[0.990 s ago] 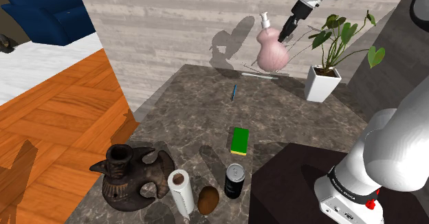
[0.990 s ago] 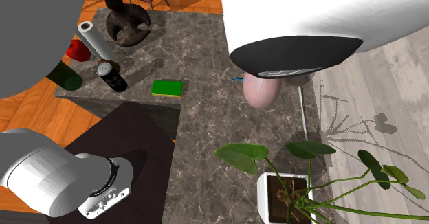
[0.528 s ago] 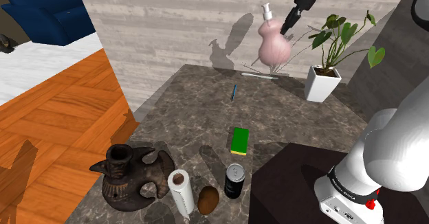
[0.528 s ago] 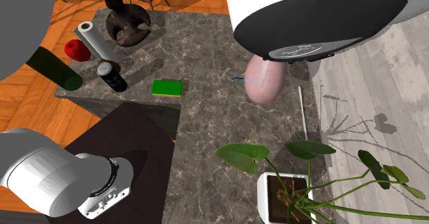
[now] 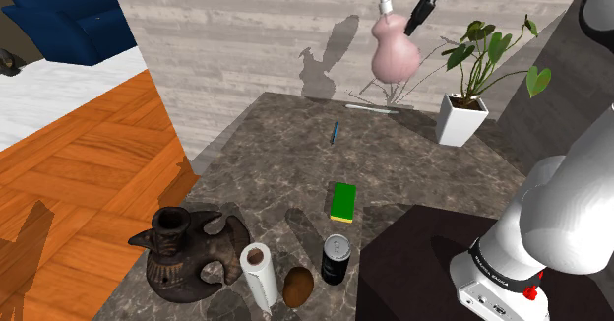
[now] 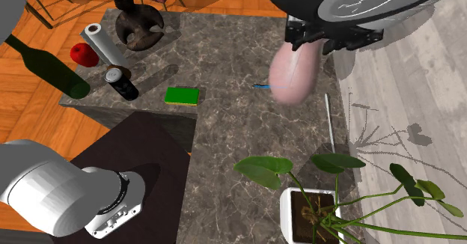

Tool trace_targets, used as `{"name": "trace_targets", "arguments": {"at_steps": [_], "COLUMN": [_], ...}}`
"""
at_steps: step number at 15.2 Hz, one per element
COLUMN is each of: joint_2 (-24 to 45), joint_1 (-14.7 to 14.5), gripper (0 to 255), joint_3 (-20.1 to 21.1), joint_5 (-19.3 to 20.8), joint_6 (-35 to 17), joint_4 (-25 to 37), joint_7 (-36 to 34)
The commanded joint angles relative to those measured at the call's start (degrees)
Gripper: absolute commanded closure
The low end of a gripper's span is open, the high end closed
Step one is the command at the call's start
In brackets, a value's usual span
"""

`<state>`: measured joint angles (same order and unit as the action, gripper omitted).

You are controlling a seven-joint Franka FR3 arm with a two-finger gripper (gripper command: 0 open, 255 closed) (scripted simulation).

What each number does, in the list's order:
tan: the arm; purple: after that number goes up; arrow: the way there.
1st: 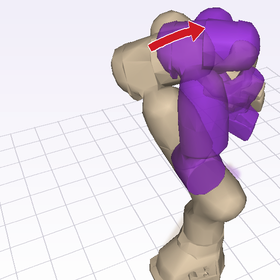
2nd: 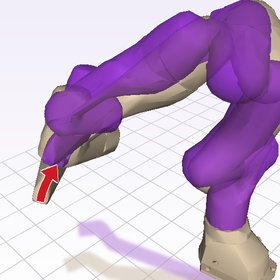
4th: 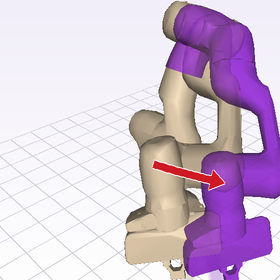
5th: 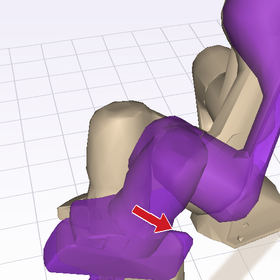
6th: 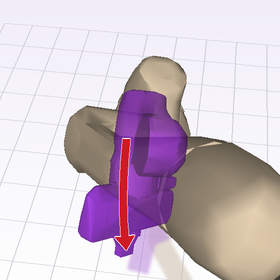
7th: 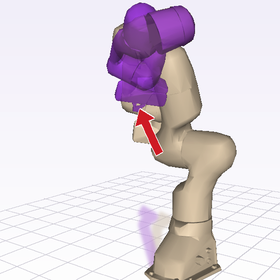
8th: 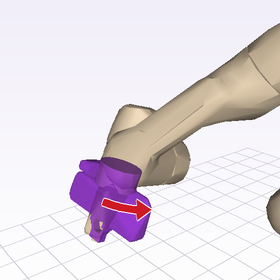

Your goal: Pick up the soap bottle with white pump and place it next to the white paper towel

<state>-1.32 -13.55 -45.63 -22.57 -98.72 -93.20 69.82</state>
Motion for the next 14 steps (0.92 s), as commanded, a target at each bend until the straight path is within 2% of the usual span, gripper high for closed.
{"name": "trace_targets", "arguments": {"at_steps": [1, 12, 14], "joint_2": [0.5, 5.2, -0.1], "joint_1": [0.2, 2.2, -1.2], "gripper": [255, 255, 255], "joint_3": [-0.2, -1.8, 0.5], "joint_5": [-0.4, -4.0, 0.5], "joint_6": [1.5, 11.5, 8.3], "joint_4": [1.9, 14.6, 9.7], "joint_7": [-0.2, -1.3, -5.3]}}
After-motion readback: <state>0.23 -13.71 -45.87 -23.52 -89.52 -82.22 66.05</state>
